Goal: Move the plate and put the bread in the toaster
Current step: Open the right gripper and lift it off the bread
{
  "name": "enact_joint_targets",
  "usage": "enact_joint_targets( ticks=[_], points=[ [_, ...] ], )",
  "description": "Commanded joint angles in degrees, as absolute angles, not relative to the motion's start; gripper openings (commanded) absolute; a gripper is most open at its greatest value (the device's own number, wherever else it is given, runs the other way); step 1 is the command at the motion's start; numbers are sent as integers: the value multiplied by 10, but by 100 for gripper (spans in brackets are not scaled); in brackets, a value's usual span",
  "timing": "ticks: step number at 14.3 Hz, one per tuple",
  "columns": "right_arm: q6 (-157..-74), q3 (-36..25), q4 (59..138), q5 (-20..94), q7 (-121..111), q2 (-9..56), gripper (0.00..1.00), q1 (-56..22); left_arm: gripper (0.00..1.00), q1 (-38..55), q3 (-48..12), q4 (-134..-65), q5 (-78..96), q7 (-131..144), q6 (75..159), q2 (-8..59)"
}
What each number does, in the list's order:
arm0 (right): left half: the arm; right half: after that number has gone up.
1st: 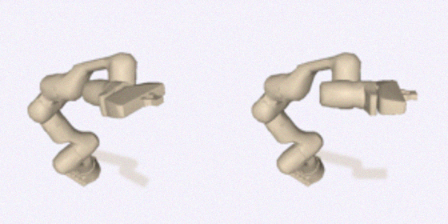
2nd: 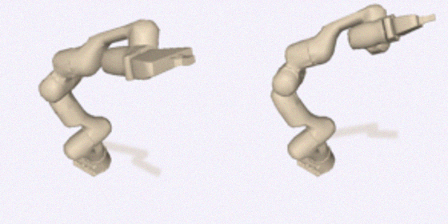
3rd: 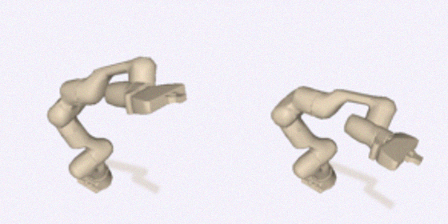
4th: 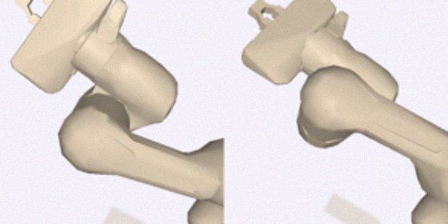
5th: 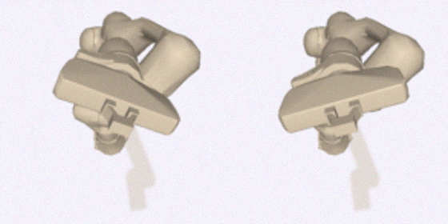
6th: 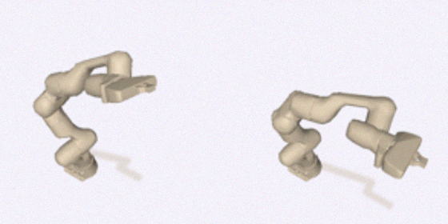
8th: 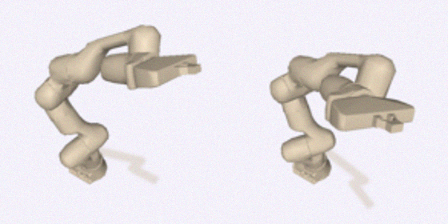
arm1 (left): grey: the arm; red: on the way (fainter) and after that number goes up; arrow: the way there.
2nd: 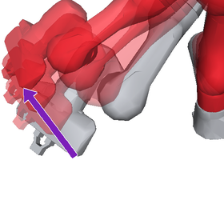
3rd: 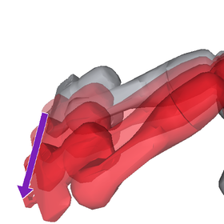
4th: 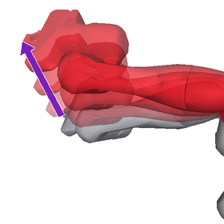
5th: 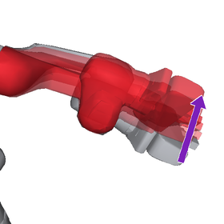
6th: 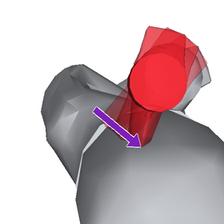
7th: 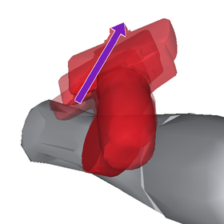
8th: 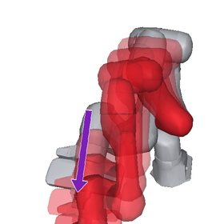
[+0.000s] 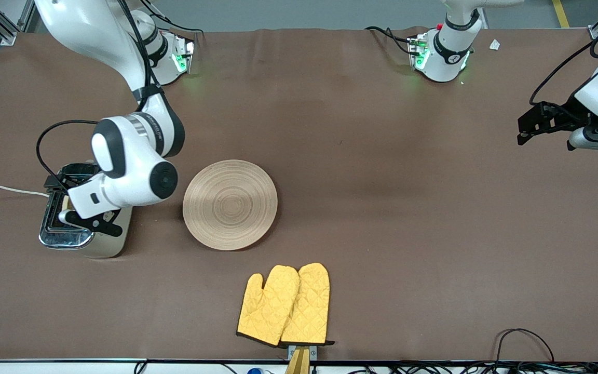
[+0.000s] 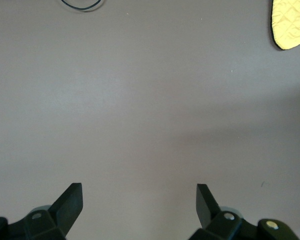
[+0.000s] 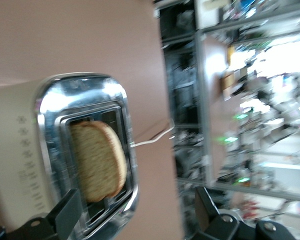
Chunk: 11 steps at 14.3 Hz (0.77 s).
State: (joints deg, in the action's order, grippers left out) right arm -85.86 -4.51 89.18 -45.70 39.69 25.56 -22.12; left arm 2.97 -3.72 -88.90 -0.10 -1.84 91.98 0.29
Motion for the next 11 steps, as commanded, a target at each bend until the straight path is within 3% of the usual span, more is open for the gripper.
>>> enact_joint_targets(
  ticks=[1,7,11],
  points=[
    [-850,-40,828,-330,375,230,100,-180,100,32,-34,-875,2,-11,909,8],
    [-826,-40,825,-146,319,129,100,-106,100,31,-34,-875,1,-11,910,8],
    [-818,-40,910,-38,270,-15,100,-48,100,31,-34,-875,1,-11,910,8]
  ],
)
